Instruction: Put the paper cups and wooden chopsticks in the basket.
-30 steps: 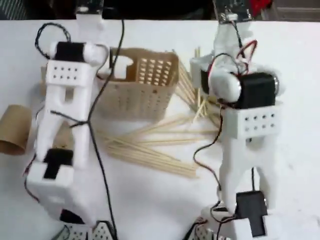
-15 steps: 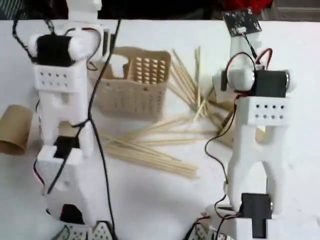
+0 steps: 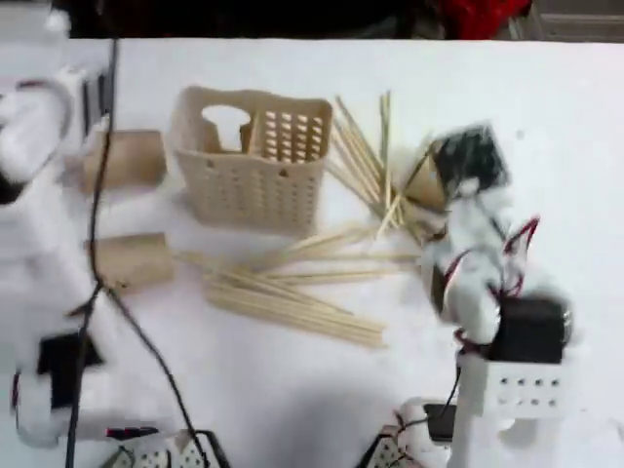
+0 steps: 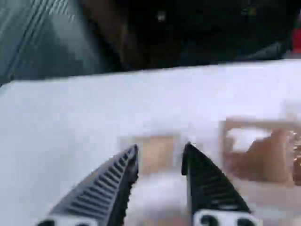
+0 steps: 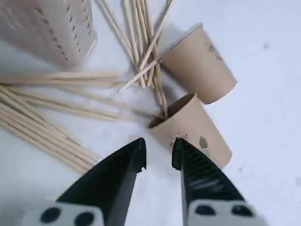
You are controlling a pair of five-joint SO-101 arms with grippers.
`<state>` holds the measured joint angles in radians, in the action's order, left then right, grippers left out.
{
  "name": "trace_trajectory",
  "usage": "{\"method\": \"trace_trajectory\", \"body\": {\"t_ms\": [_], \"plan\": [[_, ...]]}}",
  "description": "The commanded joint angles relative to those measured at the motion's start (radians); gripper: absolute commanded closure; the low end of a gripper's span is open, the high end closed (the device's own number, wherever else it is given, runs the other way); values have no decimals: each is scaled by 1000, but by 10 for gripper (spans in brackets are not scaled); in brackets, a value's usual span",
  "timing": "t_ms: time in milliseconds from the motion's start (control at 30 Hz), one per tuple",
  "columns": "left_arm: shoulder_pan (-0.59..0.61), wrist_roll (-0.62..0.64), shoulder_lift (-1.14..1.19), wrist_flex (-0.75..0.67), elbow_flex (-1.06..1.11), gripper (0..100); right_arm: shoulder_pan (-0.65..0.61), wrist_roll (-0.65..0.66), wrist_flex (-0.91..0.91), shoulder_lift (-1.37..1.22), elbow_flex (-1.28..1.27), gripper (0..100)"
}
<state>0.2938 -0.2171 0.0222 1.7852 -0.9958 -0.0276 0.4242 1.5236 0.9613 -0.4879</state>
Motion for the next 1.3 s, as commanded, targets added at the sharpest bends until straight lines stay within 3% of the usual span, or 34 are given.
{"method": "trace_trajectory", "body": {"t_ms": [0, 233, 467, 633, 767, 1000, 1267], "plan": [[199, -216, -294, -40, 528, 828, 10, 89, -90, 140, -292, 903], [570, -396, -420, -545, 1189, 827, 12, 129, -193, 361, -606, 903], [748, -402, -418, -931, 1476, 826, 8, 129, -205, 443, -629, 903], [760, -381, -418, -956, 1585, 806, 8, 118, -302, 444, -743, 903], [711, -207, -418, -956, 1634, 742, 12, 68, -397, 446, -865, 903], [628, -26, -417, -991, 1637, 741, 12, 57, -432, 446, -951, 906], [608, -3, -418, -1000, 1637, 741, 10, 63, -530, 446, -1028, 906]]}}
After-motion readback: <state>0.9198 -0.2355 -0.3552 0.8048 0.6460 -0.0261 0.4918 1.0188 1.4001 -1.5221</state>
